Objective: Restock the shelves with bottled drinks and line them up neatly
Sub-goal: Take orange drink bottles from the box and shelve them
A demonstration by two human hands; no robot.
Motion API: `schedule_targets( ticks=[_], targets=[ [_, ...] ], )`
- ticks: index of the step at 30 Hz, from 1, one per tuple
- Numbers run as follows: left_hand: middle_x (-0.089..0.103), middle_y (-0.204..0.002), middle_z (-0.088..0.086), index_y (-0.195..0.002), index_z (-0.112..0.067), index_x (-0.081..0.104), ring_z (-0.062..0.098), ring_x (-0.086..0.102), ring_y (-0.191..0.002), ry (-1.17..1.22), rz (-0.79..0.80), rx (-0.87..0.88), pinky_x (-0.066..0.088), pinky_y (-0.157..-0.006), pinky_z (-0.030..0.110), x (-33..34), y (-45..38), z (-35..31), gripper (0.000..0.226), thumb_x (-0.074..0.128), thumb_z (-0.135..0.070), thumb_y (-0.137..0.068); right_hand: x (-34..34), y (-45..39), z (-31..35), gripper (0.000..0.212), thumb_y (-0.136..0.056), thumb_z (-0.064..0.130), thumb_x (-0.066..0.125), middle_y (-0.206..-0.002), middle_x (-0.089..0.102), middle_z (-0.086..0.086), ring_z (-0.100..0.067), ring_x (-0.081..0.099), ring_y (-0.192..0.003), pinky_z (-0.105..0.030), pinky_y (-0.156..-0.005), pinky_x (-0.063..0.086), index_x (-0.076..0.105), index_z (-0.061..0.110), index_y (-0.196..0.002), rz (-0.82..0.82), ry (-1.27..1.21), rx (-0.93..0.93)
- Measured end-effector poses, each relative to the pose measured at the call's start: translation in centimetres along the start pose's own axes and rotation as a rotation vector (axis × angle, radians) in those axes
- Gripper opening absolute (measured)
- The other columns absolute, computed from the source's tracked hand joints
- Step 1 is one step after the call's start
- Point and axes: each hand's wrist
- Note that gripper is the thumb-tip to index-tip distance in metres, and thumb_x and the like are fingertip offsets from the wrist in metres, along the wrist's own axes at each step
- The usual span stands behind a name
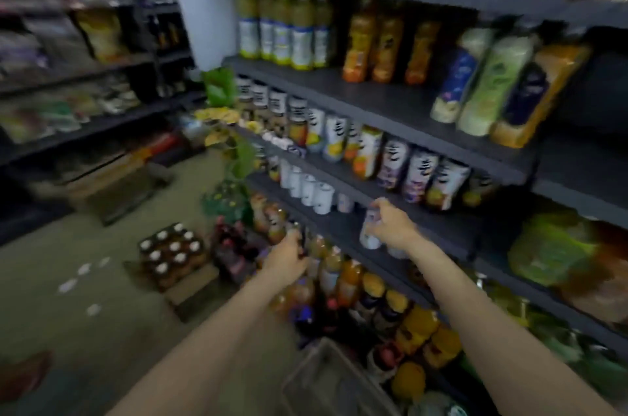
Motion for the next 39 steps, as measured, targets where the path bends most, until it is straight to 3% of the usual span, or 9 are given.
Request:
schedule_targets(
  ticks=[3, 6, 10, 17, 20, 23, 26, 31, 39],
  targets=[
    [0.058, -0.116, 0.018, -0.109, -0.005, 0.043, 0.033, 0.055, -0.112, 0.106, -0.108, -0.287, 0.042, -0.086, 0.033, -6.4, 3.0, 11.2, 0.044, 0.057, -0.034, -0.079, 7.0, -1.4, 7.0, 0.044, -0.094, 0.021, 0.052, -0.111, 0.049, -0.006, -0.022, 0.052, -0.098, -0.029, -0.074, 0.04, 0.035, 0.007, -0.132, 0.223, 0.023, -0.079],
    [0.06, -0.11, 0.013, -0.11, 0.007, 0.052, 0.032, 0.057, -0.108, 0.234, -0.256, -0.409, 0.045, -0.087, 0.035, -12.8, 5.5, 18.6, 0.059, 0.067, -0.037, -0.073, 12.4, -3.1, 12.6, 0.047, -0.093, 0.022, 0.054, -0.125, 0.045, 0.001, -0.021, 0.048, -0.114, -0.029, -0.088, 0.04, 0.036, 0.007, -0.134, 0.332, 0.086, -0.226],
    [0.061, -0.114, 0.024, -0.115, 0.004, 0.046, 0.038, 0.057, -0.105, 0.226, -0.386, -0.62, 0.045, -0.091, 0.04, -17.7, 6.7, 26.4, 0.034, 0.059, -0.009, -0.086, 18.9, -6.3, 17.9, 0.043, -0.09, 0.024, 0.057, -0.125, 0.054, -0.011, -0.022, 0.053, -0.106, -0.03, -0.086, 0.042, 0.043, 0.007, -0.127, 0.418, 0.153, -0.269],
    [0.06, -0.11, 0.014, -0.125, -0.005, 0.037, 0.032, 0.057, -0.104, -0.071, -0.157, -0.533, 0.044, -0.086, 0.036, -19.7, 1.6, 33.7, 0.041, 0.055, -0.014, -0.089, 28.7, -16.4, 23.0, 0.028, -0.09, 0.017, 0.054, -0.111, 0.058, -0.006, -0.022, 0.054, -0.103, -0.025, -0.075, 0.043, 0.054, 0.007, -0.117, 0.53, 0.051, -0.222],
    [0.059, -0.113, 0.016, -0.129, -0.004, 0.034, 0.032, 0.057, -0.105, -0.08, -0.075, -0.552, 0.045, -0.088, 0.037, -20.5, -2.6, 38.0, 0.045, 0.055, -0.017, -0.09, 33.8, -22.5, 23.8, 0.003, -0.089, 0.014, 0.053, -0.095, 0.054, -0.007, -0.021, 0.052, -0.087, -0.026, -0.062, 0.041, 0.054, 0.012, -0.092, 0.563, 0.03, -0.133],
    [0.059, -0.118, 0.019, -0.129, -0.001, 0.033, 0.034, 0.056, -0.11, -0.086, -0.014, -0.647, 0.042, -0.089, 0.036, -21.9, -7.9, 42.4, 0.046, 0.054, -0.017, -0.091, 39.5, -29.4, 24.3, 0.016, -0.088, 0.016, 0.054, -0.095, 0.055, -0.008, -0.027, 0.057, -0.092, -0.032, -0.07, 0.046, 0.046, 0.019, -0.075, 0.57, 0.093, -0.04],
    [0.057, -0.121, 0.02, -0.131, 0.0, 0.031, 0.036, 0.053, -0.114, -0.024, 0.006, -0.713, 0.04, -0.089, 0.035, -22.7, -13.5, 46.0, 0.048, 0.053, -0.016, -0.092, 43.9, -34.6, 25.3, 0.002, -0.088, 0.013, 0.053, -0.106, 0.061, -0.015, -0.024, 0.055, -0.086, -0.03, -0.076, 0.043, 0.051, 0.014, -0.087, 0.61, 0.19, -0.014],
    [0.057, -0.111, 0.019, -0.131, -0.003, 0.032, 0.036, 0.055, -0.106, 0.086, -0.014, -0.7, 0.042, -0.084, 0.036, -22.4, -21.5, 50.5, 0.046, 0.05, -0.008, -0.09, 51.5, -40.6, 27.4, 0.023, -0.086, 0.006, 0.052, -0.12, 0.061, -0.015, -0.024, 0.056, -0.107, -0.029, -0.087, 0.04, 0.062, 0.011, -0.106, 0.624, 0.161, -0.084],
    [0.056, -0.101, 0.007, -0.123, -0.004, 0.038, 0.034, 0.058, -0.101, 0.242, -0.086, -0.776, 0.045, -0.087, 0.037, -14.5, -26.9, 61.0, 0.041, 0.057, -0.007, -0.087, 66.0, -47.1, 23.5, 0.036, -0.099, 0.016, 0.036, -0.141, 0.032, -0.016, -0.034, 0.036, -0.127, -0.029, -0.102, 0.027, 0.043, 0.016, -0.134, 0.71, 0.437, -0.388]
  ],
)
Point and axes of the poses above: each hand's wrist, its own y-axis away from the middle knuckle, its own x-axis out of the palm, z = x × y
